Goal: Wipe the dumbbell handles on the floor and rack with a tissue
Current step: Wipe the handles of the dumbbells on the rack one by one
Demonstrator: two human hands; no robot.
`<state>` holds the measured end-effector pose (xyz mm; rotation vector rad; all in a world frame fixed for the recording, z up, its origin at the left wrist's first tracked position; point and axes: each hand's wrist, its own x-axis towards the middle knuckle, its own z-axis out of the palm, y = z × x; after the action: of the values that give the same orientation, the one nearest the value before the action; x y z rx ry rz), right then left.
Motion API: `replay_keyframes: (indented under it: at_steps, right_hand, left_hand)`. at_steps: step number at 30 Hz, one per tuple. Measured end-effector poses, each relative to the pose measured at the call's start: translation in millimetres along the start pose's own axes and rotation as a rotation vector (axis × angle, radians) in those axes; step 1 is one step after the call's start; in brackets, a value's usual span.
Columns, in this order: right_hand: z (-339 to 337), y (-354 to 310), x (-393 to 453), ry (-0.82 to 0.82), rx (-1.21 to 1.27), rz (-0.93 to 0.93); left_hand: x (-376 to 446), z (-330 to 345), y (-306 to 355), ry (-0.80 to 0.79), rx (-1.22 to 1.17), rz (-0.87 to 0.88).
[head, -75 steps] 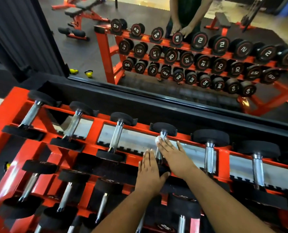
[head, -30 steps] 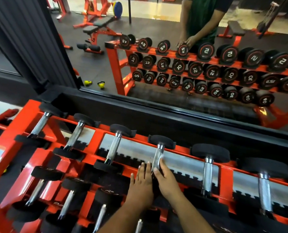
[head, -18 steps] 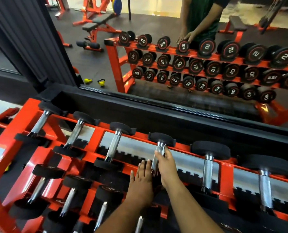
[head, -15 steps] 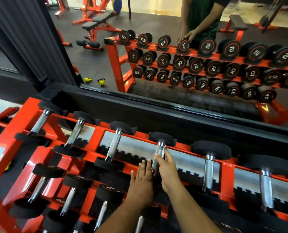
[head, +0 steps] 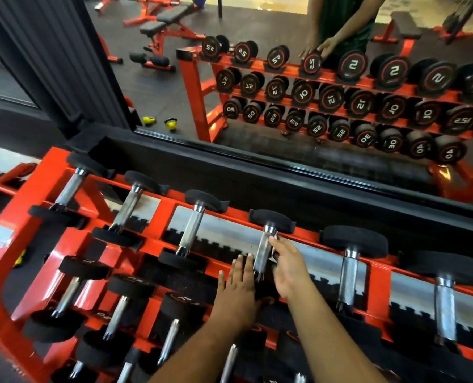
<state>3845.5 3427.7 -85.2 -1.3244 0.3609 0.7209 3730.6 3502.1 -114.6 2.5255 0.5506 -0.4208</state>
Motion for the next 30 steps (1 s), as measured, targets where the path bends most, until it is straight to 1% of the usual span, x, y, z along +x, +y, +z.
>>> replay_keyframes:
  at_steps: [2, 5, 8, 10, 13, 17, 19, 22, 27, 30]
  right_hand:
    - [8.1, -0.4, 6.6, 0.023, -0.007, 0.049]
    - [13.1, -1.0, 19.5, -0.006, 0.009, 0.104]
    - [-0.8, 3.9, 21.5, -0.026, -0.056, 0.059]
    - [-8.9, 10.4, 21.4, 0.008, -0.093, 0.042]
    - [-3.4, 11.9, 20.9, -0.002, -0.040, 0.054]
    - [0.6, 6.3, 23.8, -0.070, 0.019, 0.119]
    - [-10.7, 6.9, 25.0, -0.068, 0.013, 0.090]
    - [-18.1, 11.9, 24.3, -0.020, 0.022, 0.039]
    - [3.3, 14.1, 25.5, -0.079, -0.016, 0.114]
    - [-8.0, 13.3, 27.8, -0.090, -0.027, 0.107]
  left_hand:
    - [-1.0, -0.9, 1.1, -0.003, -0.002, -0.001]
    - [-2.9, -3.5, 3.2, 0.002, -0.013, -0.009]
    - [-2.2, -4.3, 3.1, -0.008, -0.017, -0.004]
    - [-1.5, -4.5, 2.2, -0.008, -0.011, -0.005]
    - [-1.5, -4.8, 2.3, -0.012, -0.010, -0.004]
    - [-2.0, -5.5, 3.6, -0.003, -0.031, -0.009]
    - [-2.1, -4.7, 3.2, -0.003, -0.022, -0.002]
    - [-0.9, -2.2, 1.3, 0.005, -0.007, 0.003]
    - [-1.0, -2.7, 2.9, 0.016, -0.029, -0.007]
    - [0.3, -2.7, 2.2, 0.003, -0.030, -0.008]
